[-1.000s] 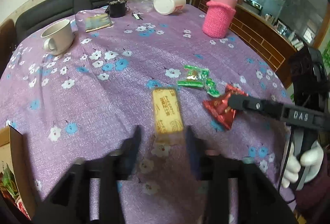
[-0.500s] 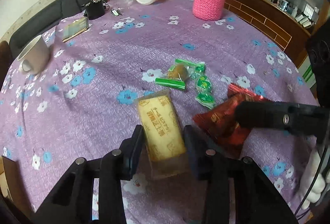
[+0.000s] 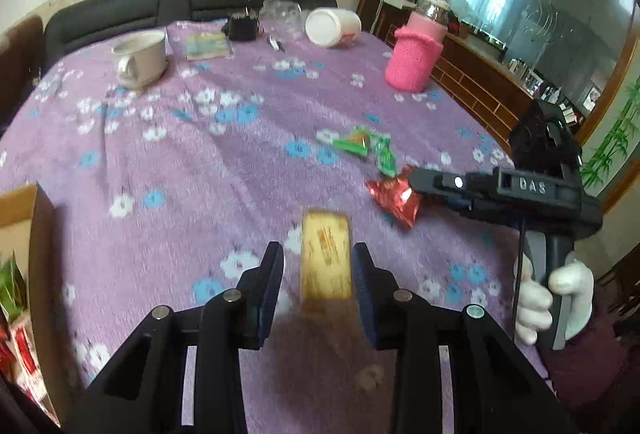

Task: Organize snacks
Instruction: 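Carry both snacks over the cardboard box and open both tools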

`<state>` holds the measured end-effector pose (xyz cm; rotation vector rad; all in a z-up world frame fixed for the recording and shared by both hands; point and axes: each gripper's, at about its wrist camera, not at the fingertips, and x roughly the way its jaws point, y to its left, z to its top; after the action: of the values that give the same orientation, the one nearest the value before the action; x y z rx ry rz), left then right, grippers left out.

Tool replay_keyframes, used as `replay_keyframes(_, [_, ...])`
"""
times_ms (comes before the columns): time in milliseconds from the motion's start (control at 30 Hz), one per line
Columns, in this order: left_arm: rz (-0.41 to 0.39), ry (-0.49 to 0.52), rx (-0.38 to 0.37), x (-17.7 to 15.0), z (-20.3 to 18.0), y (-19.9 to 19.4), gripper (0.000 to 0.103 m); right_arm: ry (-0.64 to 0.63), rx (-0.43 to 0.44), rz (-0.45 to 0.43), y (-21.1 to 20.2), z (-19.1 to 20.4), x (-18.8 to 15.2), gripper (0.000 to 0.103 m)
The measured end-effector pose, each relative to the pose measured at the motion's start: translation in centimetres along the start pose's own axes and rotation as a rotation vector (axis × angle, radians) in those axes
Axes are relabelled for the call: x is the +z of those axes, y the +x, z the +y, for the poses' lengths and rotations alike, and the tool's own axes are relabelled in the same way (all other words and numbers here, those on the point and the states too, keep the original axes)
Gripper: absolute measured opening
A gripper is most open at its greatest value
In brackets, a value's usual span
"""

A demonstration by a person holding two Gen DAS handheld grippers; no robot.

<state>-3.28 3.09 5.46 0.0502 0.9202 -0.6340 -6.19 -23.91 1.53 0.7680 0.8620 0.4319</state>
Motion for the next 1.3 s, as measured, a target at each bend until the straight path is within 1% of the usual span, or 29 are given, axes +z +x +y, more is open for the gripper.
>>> replay_keyframes(33, [0.02,0.007,-0.004,-0.3,-0.1,0.6,0.045,0.003,-0.004,0.002,0.1,-0.1,0.0,0.036])
replay_keyframes(67, [0.036,0.02,0.002,-0.6,-0.4,1.2,0.053,0.006,-0.004,0.004,0.2,-0.1,0.0,0.036])
replay_keyframes(100, [0.047,0.03,0.01,-0.8,-0.8,1.8,0.057,0.009,-0.001,0.003,0.1,-0.2,0.0,0.036])
replay_keyframes(167, [0.07,0.052,0.021,-0.8,-1.6,3.2,0.057,0.013,0.001,0.0,0.1,-0.3,0.1,0.037])
replay_keyframes(200, [0.077,0.071,0.036,-0.8,-2.1,3.9,0.059,0.013,0.0,0.0,0.0,-0.3,0.1,0.037])
replay_keyframes(267, [0.087,0.148,0.117,-0.4,-3.5,5.6,0.061,0.012,0.0,0.002,-0.1,-0.4,0.1,0.037])
replay_keyframes(300, [0.071,0.207,0.164,-0.3,-4.4,6.2,0.063,0.009,0.002,0.006,0.0,-0.3,0.1,0.037])
replay_keyframes(333, [0.069,0.234,0.176,0.0,-4.9,6.5,0.063,0.007,0.003,0.008,0.0,-0.3,0.1,0.037])
replay_keyframes(367, [0.077,0.222,0.177,0.3,-5.0,6.6,0.058,0.002,0.007,0.01,0.0,-0.2,0.1,0.037])
replay_keyframes(400, [0.09,0.197,0.16,0.7,-4.9,6.6,0.035,-0.001,0.015,0.011,-0.2,-0.3,0.0,0.037])
replay_keyframes(433, [0.093,0.186,0.145,0.7,-4.8,6.4,0.033,-0.003,0.023,0.011,-0.3,-0.2,-0.1,0.037])
replay_keyframes(500, [0.085,0.168,0.137,0.4,-4.3,5.8,0.033,-0.003,0.046,0.013,-0.3,-0.1,-0.1,0.037])
replay_keyframes(567, [0.079,0.123,0.116,-0.2,-3.2,4.9,0.033,-0.004,0.058,0.015,-0.2,0.0,-0.1,0.037])
replay_keyframes(633, [0.056,0.071,0.092,-1.0,-2.1,3.6,0.033,-0.004,0.059,0.019,-0.1,0.0,-0.2,0.037])
replay_keyframes(767, [-0.032,-0.039,0.054,-3.0,0.5,-1.6,0.033,-0.015,0.067,0.025,0.2,0.4,-0.4,0.037])
replay_keyframes(867, [-0.118,-0.13,0.061,-4.7,3.2,-6.5,0.033,-0.021,0.078,0.032,0.5,1.1,-0.8,0.037])
replay_keyframes(900, [-0.15,-0.167,0.066,-5.4,4.4,-8.3,0.033,-0.032,0.08,0.038,0.6,1.6,-0.9,0.037])
replay_keyframes(967, [-0.194,-0.221,0.101,-6.7,6.3,-11.0,0.033,-0.059,0.085,0.047,0.9,3.2,-1.4,0.037])
replay_keyframes(1067, [-0.246,-0.305,0.158,-9.1,10.0,-14.5,0.033,-0.069,0.142,0.086,2.0,5.8,-2.6,0.037])
replay_keyframes(1200, [-0.287,-0.401,0.233,-12.0,13.7,-17.3,0.033,-0.149,0.189,0.177,5.4,11.6,-4.6,0.037])
replay_keyframes(1300, [-0.302,-0.465,0.29,-14.0,16.1,-18.6,0.033,-0.207,0.21,0.232,7.9,15.5,-6.0,0.037])
